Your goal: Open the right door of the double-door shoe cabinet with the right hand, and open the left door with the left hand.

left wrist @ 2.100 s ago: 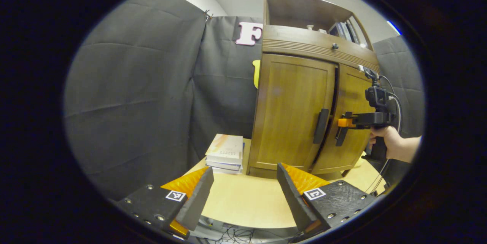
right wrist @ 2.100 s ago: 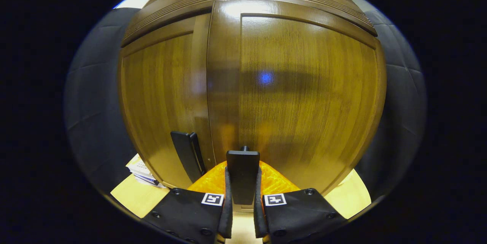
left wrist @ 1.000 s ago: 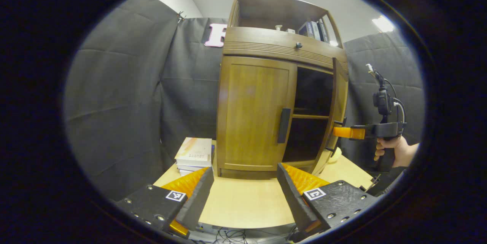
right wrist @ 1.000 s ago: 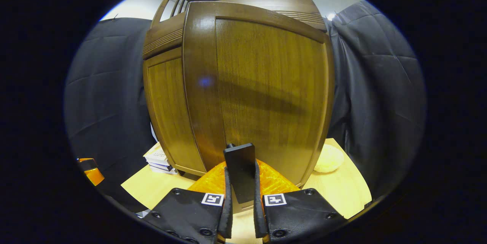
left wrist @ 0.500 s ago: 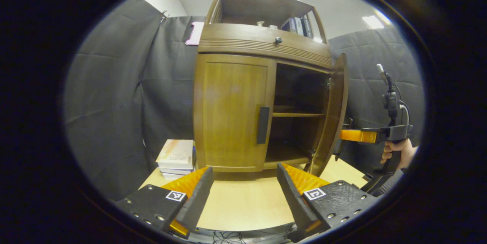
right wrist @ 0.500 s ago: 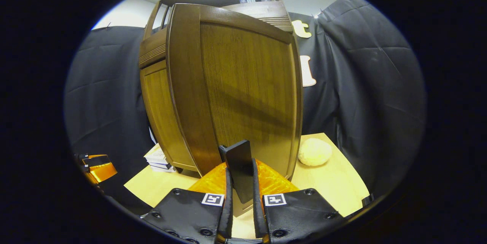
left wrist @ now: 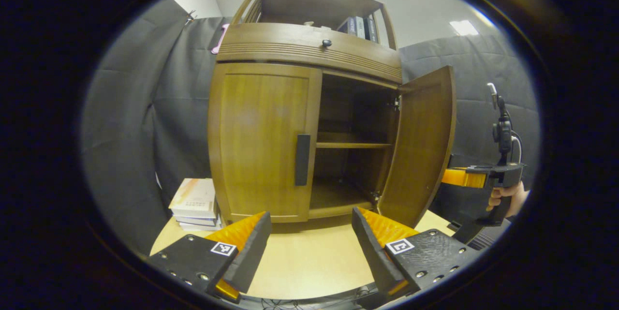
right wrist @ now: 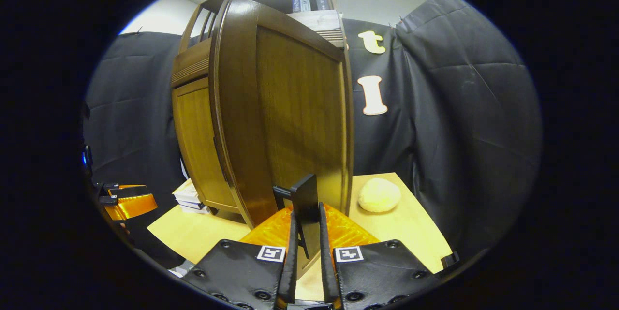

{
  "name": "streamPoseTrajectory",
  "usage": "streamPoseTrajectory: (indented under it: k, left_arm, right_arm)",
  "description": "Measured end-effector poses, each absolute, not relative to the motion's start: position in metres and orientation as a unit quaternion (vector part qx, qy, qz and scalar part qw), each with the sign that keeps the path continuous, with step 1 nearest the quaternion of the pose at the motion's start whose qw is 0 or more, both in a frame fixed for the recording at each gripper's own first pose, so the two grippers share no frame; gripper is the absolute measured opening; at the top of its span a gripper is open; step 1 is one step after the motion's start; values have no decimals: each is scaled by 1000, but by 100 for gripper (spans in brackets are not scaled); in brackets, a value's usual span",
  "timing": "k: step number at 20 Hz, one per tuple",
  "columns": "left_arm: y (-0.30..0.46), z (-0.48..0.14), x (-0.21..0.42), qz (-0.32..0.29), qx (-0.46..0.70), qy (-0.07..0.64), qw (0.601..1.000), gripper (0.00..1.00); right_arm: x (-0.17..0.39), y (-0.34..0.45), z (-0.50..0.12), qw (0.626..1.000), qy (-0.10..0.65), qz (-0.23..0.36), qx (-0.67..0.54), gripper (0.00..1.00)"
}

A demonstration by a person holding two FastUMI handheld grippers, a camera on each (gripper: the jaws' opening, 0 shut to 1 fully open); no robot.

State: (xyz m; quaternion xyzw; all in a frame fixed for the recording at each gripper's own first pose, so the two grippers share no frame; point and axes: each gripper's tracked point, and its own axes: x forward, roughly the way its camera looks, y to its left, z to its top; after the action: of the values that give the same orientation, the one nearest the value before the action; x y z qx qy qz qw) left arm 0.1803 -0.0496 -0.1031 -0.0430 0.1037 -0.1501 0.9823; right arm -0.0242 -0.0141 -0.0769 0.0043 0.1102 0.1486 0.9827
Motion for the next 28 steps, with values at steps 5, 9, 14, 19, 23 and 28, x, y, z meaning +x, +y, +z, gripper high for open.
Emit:
streamPoseTrajectory:
  k: [5, 9, 14, 19, 23, 28]
  left_arm:
    - [-73, -111, 195, -163, -60, 107, 979, 99]
    - [-85, -113, 205, -170, -72, 100, 978, 99]
    - [-108, -106, 239, -158, -64, 87, 981, 98]
    - [-114, -99, 263, -145, -62, 79, 984, 99]
    - [-97, -97, 276, -121, -55, 78, 988, 99]
    - [-64, -92, 296, -88, -40, 68, 993, 99]
  right_arm:
    - [-24, -55, -75, 985, 100, 137, 20, 21]
    - [-15, -85, -69, 987, 94, 131, 0, 4]
    - [-6, -109, -62, 986, 84, 143, 0, 5]
    - [0, -107, -65, 982, 87, 168, -4, 5]
    - [-2, -120, -68, 986, 90, 144, 0, 27]
    - [-25, -150, -65, 992, 86, 89, 24, 82]
